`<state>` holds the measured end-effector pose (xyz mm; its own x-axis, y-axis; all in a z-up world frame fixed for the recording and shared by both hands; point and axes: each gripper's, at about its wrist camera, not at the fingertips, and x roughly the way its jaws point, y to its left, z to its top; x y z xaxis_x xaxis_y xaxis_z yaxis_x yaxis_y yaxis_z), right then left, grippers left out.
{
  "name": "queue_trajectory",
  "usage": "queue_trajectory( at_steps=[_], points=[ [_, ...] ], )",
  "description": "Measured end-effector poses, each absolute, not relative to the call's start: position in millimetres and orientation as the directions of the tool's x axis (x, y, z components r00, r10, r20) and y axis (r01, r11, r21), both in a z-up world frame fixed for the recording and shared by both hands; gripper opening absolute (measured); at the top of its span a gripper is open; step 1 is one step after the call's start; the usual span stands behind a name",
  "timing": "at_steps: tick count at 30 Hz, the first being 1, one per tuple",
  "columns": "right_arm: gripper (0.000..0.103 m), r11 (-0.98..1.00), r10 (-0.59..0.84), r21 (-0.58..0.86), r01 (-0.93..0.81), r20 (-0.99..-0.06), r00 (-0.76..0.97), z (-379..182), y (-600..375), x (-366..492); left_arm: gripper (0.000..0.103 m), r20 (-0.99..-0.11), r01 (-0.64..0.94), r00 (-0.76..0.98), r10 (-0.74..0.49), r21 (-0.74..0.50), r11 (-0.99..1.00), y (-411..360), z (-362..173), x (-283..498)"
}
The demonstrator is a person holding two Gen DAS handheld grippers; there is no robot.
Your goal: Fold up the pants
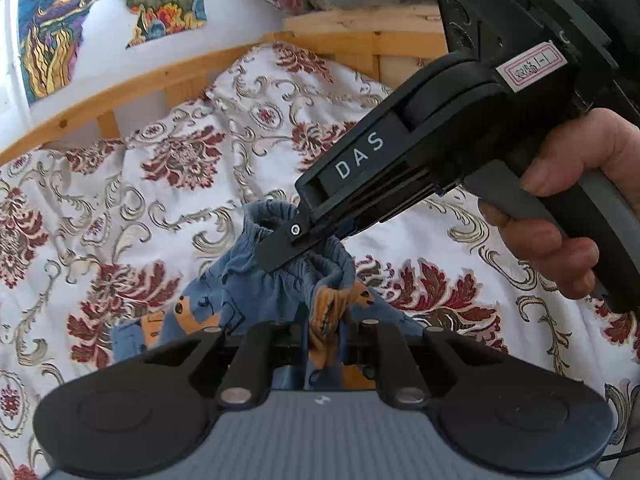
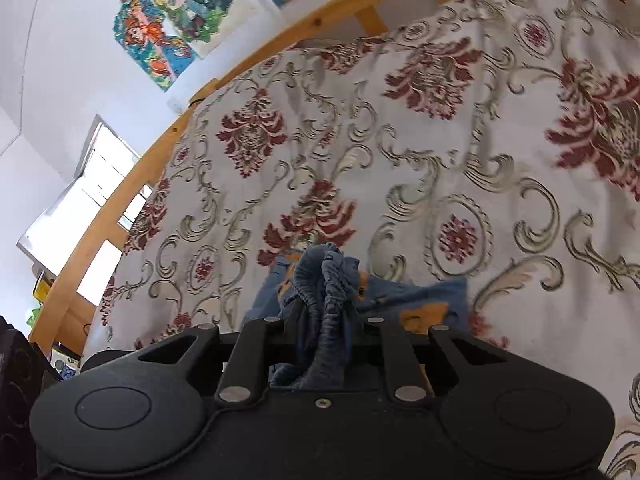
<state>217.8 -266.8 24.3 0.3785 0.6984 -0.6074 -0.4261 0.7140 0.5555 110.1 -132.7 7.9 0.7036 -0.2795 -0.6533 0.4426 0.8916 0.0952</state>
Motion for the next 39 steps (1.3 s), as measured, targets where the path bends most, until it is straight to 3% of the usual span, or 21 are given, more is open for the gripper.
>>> queue_trajectory(
  at_steps=[5, 7, 9, 13, 14, 17, 22, 26, 31, 39],
  points=[
    [0.02, 0.744, 0.665, 0.52, -0.419, -0.636, 0.391, 15.5, -270.0, 218.8, 0.021, -0.67, 0.455, 0.671, -0.318, 0.033, 0.89, -131.6, -2.3, 117.2],
    [0.021, 0.764, 0.641, 0.49, -0.42, -0.654, 0.403, 13.9, -270.4, 218.4, 0.03, -0.671, 0.467, 0.652, -0.354, -0.013, 0.884, -129.4, -3.8, 119.2],
    [0.028, 0.792, 0.603, 0.44, -0.424, -0.676, 0.424, 12.9, -271.3, 215.7, 0.047, -0.669, 0.486, 0.624, -0.405, -0.074, 0.871, -125.8, -5.0, 119.9],
    [0.036, 0.86, 0.487, 0.292, -0.419, -0.714, 0.503, 15.0, -276.8, 201.1, 0.063, -0.628, 0.522, 0.564, -0.536, -0.232, 0.821, -104.9, 1.3, 113.7],
    [0.037, 0.873, 0.466, 0.275, -0.402, -0.712, 0.525, 17.2, -280.7, 195.1, 0.073, -0.609, 0.521, 0.561, -0.561, -0.266, 0.811, -96.3, 4.8, 111.0],
    [0.046, 0.907, 0.403, 0.209, -0.365, -0.684, 0.608, 26.7, -282.6, 172.7, 0.085, -0.56, 0.451, 0.618, -0.551, -0.322, 0.832, -62.1, 16.7, 103.8],
    [0.04, 0.901, 0.398, 0.125, -0.416, -0.62, 0.676, 30.0, -239.7, 138.8, 0.088, -0.616, 0.126, 0.724, -0.311, -0.325, 0.937, -12.4, 11.9, 114.3],
    [0.035, 0.899, 0.345, 0.022, -0.437, -0.65, 0.677, 10.2, -197.5, 126.8, 0.089, -0.717, -0.079, 0.68, -0.152, -0.277, 0.958, 3.9, -5.2, 132.2],
    [0.03, 0.911, 0.228, -0.069, -0.407, -0.737, 0.636, -18.4, -193.9, 113.3, 0.096, -0.785, -0.107, 0.615, -0.081, -0.185, 0.977, 0.0, -28.1, 132.4],
    [0.031, 0.934, 0.174, -0.089, -0.346, -0.732, 0.658, -13.7, -213.9, 90.5, 0.101, -0.815, -0.082, 0.576, -0.064, -0.136, 0.987, -5.6, -41.2, 118.7]
  ],
)
